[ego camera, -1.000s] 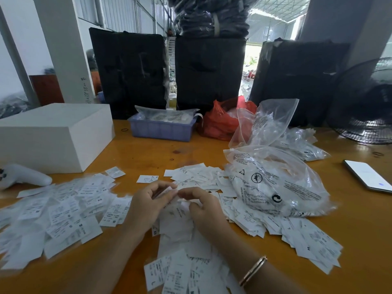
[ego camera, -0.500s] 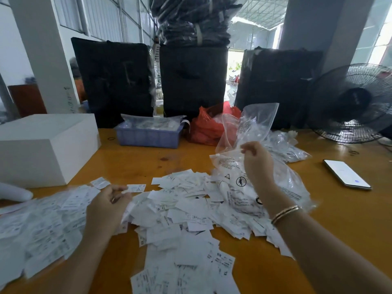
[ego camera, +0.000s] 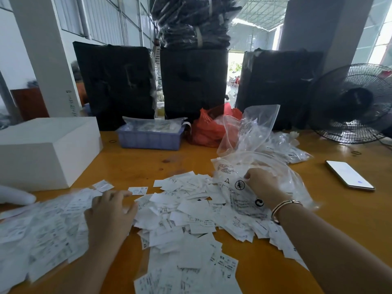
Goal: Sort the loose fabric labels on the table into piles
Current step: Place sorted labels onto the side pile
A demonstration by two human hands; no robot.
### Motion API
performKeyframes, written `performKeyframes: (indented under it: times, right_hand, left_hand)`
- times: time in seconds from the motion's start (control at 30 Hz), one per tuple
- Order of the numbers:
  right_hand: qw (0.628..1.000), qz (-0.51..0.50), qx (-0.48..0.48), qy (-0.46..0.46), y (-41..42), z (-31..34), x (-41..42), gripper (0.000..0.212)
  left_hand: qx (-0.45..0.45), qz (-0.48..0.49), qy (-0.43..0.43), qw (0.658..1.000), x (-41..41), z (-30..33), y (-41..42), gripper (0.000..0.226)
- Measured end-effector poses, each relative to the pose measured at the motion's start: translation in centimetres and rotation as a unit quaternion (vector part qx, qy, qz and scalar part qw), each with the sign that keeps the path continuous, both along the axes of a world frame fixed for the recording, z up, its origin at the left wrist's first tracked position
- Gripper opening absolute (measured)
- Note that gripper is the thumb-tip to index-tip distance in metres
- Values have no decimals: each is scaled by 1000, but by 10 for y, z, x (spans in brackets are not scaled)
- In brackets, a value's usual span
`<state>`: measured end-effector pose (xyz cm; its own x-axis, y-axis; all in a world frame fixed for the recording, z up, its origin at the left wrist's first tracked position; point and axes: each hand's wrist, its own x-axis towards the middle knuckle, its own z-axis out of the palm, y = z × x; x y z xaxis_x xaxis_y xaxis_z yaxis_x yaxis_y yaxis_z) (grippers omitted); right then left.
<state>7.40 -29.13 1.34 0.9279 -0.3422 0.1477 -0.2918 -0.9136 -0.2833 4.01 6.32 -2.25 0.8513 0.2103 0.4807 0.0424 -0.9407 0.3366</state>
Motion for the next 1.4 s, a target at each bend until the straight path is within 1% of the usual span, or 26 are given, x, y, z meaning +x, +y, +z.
performKeyframes:
  times: [0.07, 0.1, 0.17, 0.23, 0.3, 0.37, 0.4, 0.47, 0.53, 0.6, 0.67, 0.73, 0.8, 0.83, 0.87, 0.93, 0.97, 1.0, 1.03, 1.1, 1.2, 1.3, 1.33, 1.4]
  right_hand:
    - [999, -8, 38, -28, 1, 1, -1, 12]
    - [998, -11, 57, -40, 0, 1, -1, 10]
    - [995, -20, 82, -48, -3, 3, -4, 18]
    - [996, -31, 58, -56, -5, 4, -5, 28]
    - [991, -38, 31, -126, -3, 7, -7, 33]
    - [973, -16, 45, -225, 5, 14, -12, 32]
    - [962, 9, 73, -263, 12, 19, -15, 29]
    - [935, 77, 184, -295, 35, 29, -21, 22]
    - [903, 142, 301, -273, 62, 32, -29, 16]
    - [878, 190, 368, -239, 85, 28, -38, 11]
    - [859, 234, 410, -197, 106, 21, -47, 14]
    - [847, 264, 437, -151, 123, 12, -54, 20]
    - [843, 281, 443, -118, 138, 2, -58, 25]
    - [842, 281, 448, -106, 143, -4, -58, 26]
    - [843, 274, 454, -96, 148, -8, -58, 26]
    - [840, 255, 472, -82, 153, -15, -58, 20]
    - [835, 251, 483, -77, 155, -17, -58, 17]
    - [833, 251, 488, -73, 155, -18, -57, 15]
    - [833, 253, 486, -72, 155, -19, -57, 16]
    - [842, 256, 469, -78, 156, -20, -56, 20]
    - [858, 267, 432, -75, 157, -20, -55, 21]
    - [871, 279, 395, -85, 156, -17, -54, 22]
    - [878, 262, 386, -107, 154, -16, -53, 23]
    - [887, 193, 387, -161, 143, -15, -50, 22]
  left_hand:
    - [-4, -25, 0, 1000, -1, 0, -5, 30]
    - [-5, -37, -2, 999, -2, 1, -7, 28]
    - [-10, -72, -17, 997, -4, 1, -11, 22]
    - [-10, -105, -31, 994, -6, 2, -14, 18]
    - [-16, -126, -39, 991, -8, 3, -17, 15]
    - [-25, -146, -43, 988, -11, 5, -19, 14]
    - [-33, -159, -45, 986, -12, 6, -21, 14]
    - [-69, -194, -48, 977, -14, 8, -24, 13]
    - [-115, -232, -51, 965, -16, 11, -27, 14]
    - [-147, -255, -46, 955, -19, 14, -29, 22]
    - [-170, -272, -34, 946, -21, 17, -28, 31]
    - [-201, -298, -18, 933, -21, 17, -27, 25]
    - [-230, -315, 1, 921, -21, 15, -29, 15]
    - [-231, -322, 10, 918, -21, 13, -30, 15]
    - [-218, -327, 17, 919, -20, 11, -30, 25]
    - [-159, -331, 16, 930, -18, 6, -31, 56]
    - [-127, -336, 8, 933, -17, 5, -31, 67]
    - [-101, -348, -5, 932, -16, 4, -32, 71]
    - [-81, -361, -19, 929, -15, 4, -32, 69]
    - [-71, -373, -49, 924, -13, 3, -32, 55]
    - [-104, -367, -98, 919, -15, 5, -34, 30]
    - [-140, -353, -137, 915, -18, 9, -37, 21]
    - [-163, -340, -143, 915, -19, 10, -37, 17]
    - [-194, -316, -144, 917, -19, 11, -36, 4]
